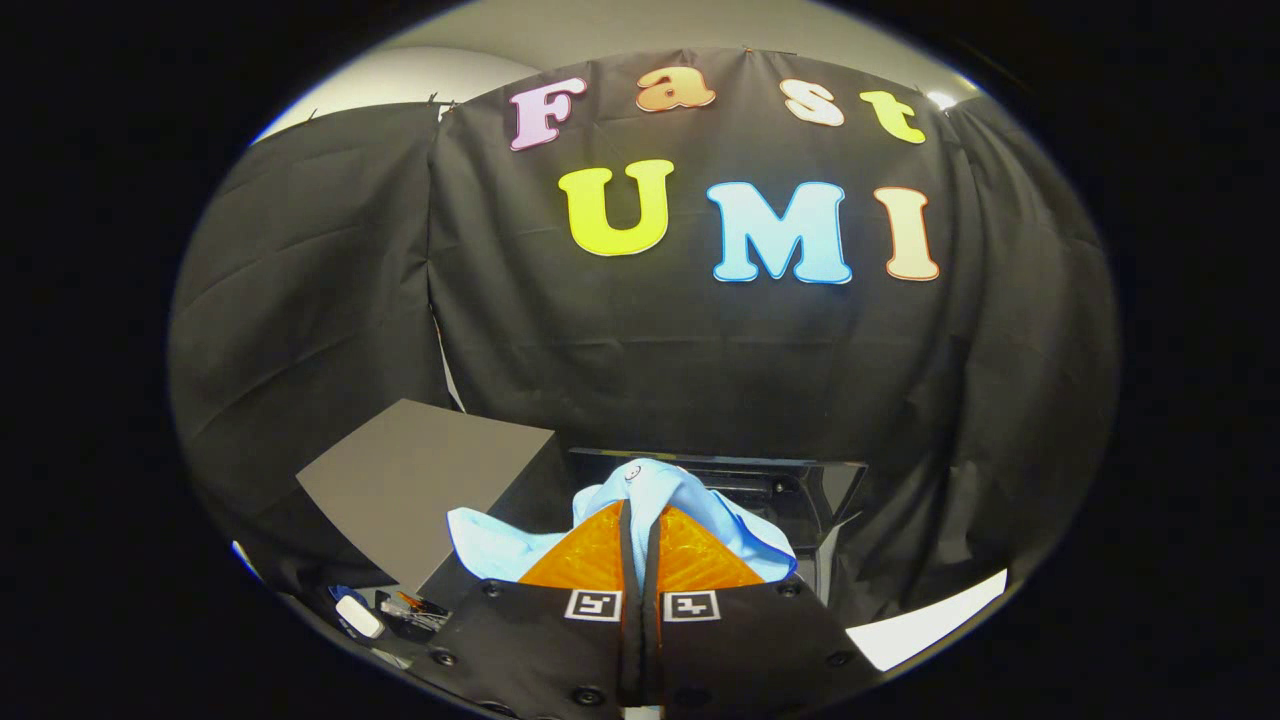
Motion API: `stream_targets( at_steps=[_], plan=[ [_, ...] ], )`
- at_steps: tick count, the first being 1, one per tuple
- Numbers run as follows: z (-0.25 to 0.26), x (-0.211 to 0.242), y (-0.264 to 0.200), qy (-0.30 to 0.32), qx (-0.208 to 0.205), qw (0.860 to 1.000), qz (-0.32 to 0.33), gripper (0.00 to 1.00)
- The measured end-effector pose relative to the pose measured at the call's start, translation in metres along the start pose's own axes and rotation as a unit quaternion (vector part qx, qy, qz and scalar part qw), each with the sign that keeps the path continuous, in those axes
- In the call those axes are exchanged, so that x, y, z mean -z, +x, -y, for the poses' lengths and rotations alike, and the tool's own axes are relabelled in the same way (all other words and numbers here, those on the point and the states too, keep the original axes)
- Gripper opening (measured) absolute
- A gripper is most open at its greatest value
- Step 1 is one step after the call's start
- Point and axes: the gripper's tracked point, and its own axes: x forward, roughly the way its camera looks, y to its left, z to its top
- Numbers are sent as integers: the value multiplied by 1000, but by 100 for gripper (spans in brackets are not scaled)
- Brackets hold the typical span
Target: Put the clothes into the washing machine and then close the washing machine lid.
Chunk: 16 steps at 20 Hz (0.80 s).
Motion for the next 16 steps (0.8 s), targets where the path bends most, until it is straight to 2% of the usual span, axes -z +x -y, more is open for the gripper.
stream_targets(
  at_steps=[10,16],
  plan=[
    [23,45,29,-19,-25,999,-37,1],
    [32,119,74,-19,-17,995,-93,1]
  ],
)
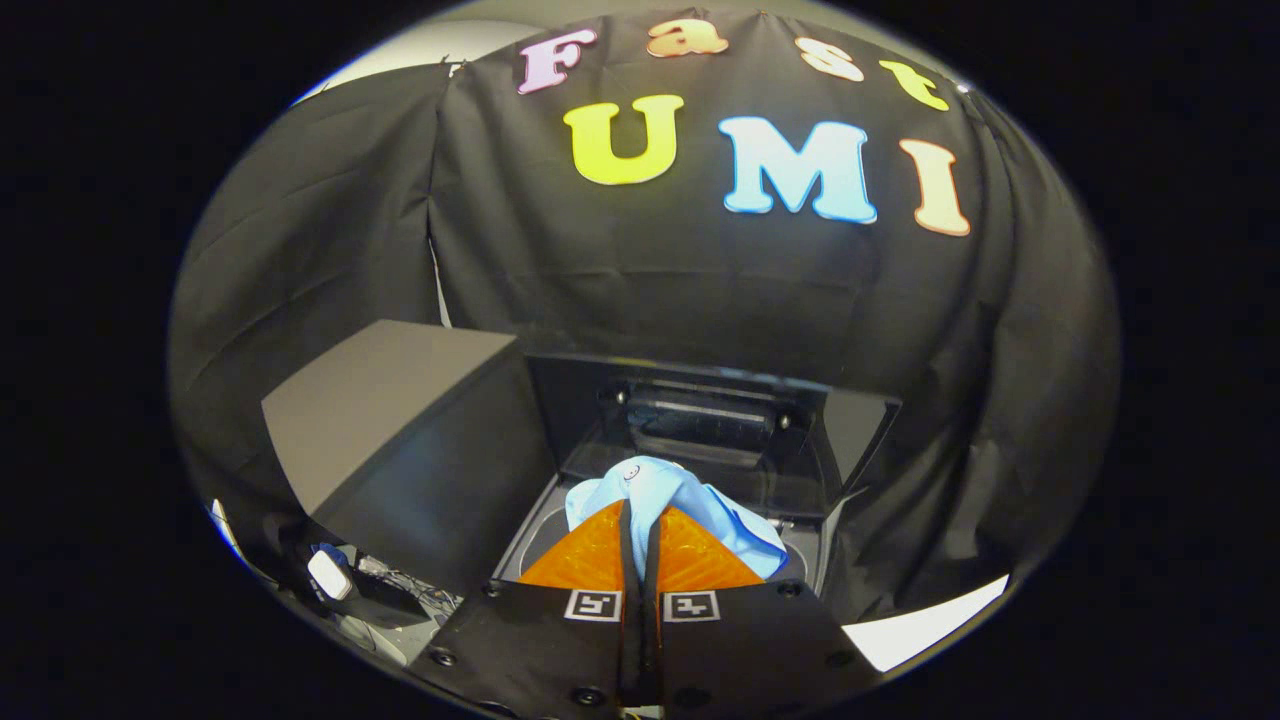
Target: Put the clothes into the washing machine and then close the washing machine lid.
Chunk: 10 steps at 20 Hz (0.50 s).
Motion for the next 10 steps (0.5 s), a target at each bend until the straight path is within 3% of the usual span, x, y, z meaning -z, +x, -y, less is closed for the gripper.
stream_targets(
  at_steps=[7,10],
  plan=[
    [13,81,73,-13,29,997,-75,1],
    [22,118,99,12,47,992,-116,1]
  ],
)
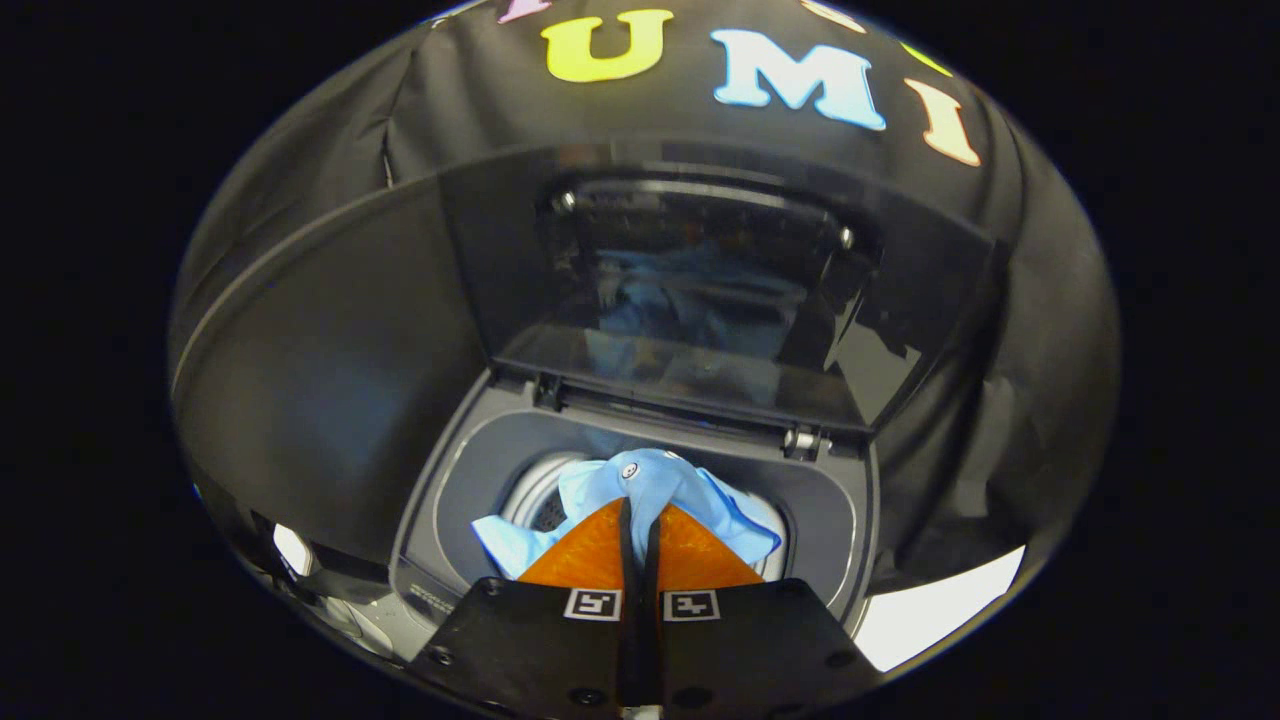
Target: Put the clothes into the washing machine and then close the washing machine lid.
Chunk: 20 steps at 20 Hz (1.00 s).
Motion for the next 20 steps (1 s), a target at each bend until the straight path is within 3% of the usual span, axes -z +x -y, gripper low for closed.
stream_targets(
  at_steps=[8,9,12,20],
  plan=[
    [3,0,33,33,32,999,-19,6],
    [6,2,39,39,42,998,-27,14],
    [16,17,49,31,67,996,-58,96],
    [5,13,42,23,47,998,-41,98]
  ],
)
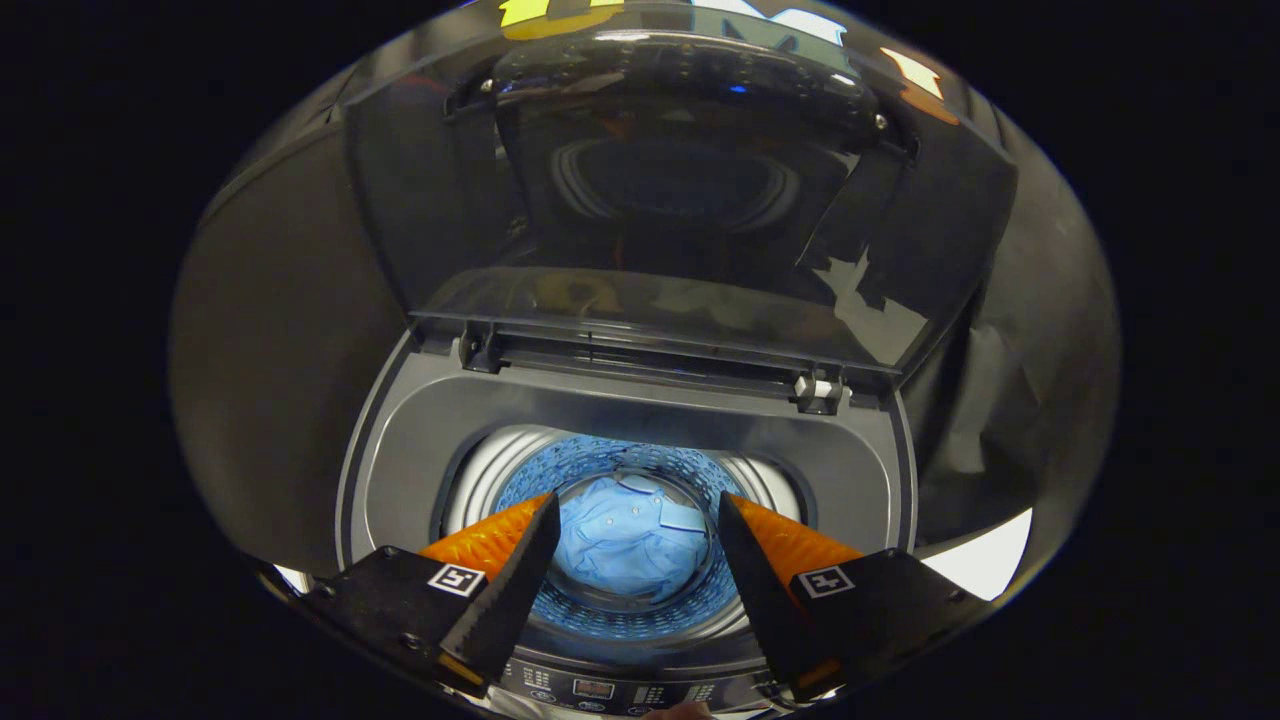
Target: Put the clothes into the washing machine and then close the washing machine lid.
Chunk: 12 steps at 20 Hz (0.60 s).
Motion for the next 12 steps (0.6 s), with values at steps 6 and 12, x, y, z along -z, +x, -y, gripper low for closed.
stream_targets(
  at_steps=[6,12],
  plan=[
    [-12,-48,-84,22,-45,990,129,97],
    [-21,-130,-213,28,-101,952,289,95]
  ],
)
